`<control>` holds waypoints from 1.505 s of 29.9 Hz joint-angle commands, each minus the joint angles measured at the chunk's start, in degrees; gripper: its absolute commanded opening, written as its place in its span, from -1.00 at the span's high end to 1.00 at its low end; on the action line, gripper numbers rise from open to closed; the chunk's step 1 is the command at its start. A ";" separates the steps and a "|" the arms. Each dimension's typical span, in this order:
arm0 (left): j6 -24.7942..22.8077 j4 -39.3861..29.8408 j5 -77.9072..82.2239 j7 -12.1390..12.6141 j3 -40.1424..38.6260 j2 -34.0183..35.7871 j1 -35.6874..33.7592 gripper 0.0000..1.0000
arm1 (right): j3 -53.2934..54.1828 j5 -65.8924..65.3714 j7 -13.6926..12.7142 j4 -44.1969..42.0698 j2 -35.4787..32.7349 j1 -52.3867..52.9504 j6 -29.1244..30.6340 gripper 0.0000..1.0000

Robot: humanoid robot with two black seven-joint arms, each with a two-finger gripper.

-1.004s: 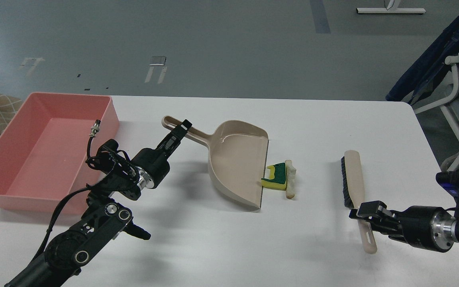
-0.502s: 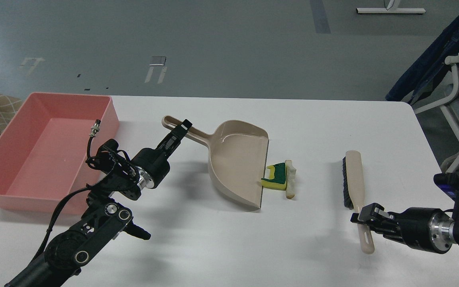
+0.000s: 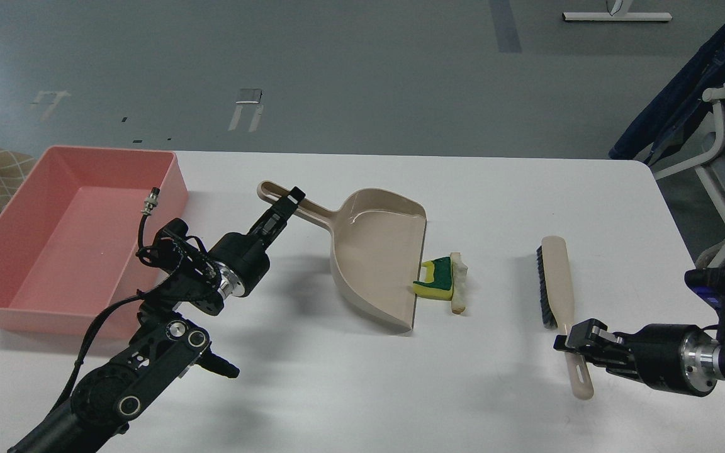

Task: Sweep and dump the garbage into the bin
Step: 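Sweep the brush bristles across the sponge into the dustpan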

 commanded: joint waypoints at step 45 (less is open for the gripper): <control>-0.17 -0.89 0.27 -0.44 0.17 0.57 2.64 1.00 | -13.59 0.51 -0.11 -4.84 14.20 14.11 0.15 1.00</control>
